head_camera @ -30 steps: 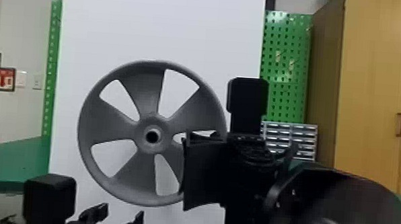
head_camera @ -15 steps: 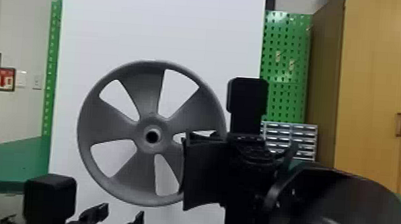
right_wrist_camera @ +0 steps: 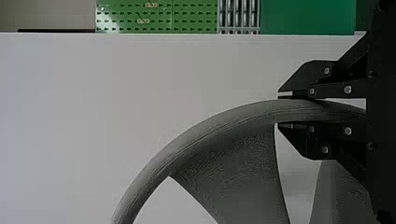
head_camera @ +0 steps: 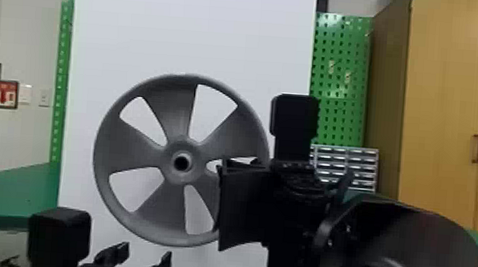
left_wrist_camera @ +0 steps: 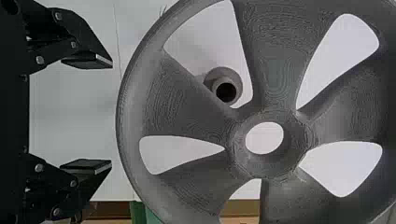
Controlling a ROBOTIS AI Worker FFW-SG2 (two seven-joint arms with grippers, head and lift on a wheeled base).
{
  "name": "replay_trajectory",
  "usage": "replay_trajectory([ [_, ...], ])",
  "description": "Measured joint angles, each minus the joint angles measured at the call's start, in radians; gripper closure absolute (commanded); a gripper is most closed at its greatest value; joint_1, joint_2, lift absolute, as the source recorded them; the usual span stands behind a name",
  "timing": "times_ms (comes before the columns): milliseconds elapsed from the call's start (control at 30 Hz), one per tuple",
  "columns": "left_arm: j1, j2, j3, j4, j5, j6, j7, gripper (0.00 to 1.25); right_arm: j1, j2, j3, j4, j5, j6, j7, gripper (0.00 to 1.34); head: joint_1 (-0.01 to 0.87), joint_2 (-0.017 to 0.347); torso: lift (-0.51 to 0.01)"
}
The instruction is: Hold the wheel and insert it
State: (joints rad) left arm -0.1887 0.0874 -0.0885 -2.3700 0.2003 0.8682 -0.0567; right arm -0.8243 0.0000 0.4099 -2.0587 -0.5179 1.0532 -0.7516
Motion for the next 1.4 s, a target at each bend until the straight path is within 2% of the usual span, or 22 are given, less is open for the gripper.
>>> replay_trajectory([
  [767, -0.006, 0.000, -0.012, 0.005, -0.004, -0.005, 0.000, 0.49, -0.039, 0.000, 0.001, 0.107, -0.019, -0.054, 0.002, 1.30, 0.000, 0.021, -0.489],
  [1400, -0.015, 0.000, -0.023, 0.013, -0.004, -0.007, 0.000, 0.49, -0.085, 0.000, 0.013, 0.232, -0.037, -0.126, 0.008, 1.30, 0.000, 0.021, -0.489],
])
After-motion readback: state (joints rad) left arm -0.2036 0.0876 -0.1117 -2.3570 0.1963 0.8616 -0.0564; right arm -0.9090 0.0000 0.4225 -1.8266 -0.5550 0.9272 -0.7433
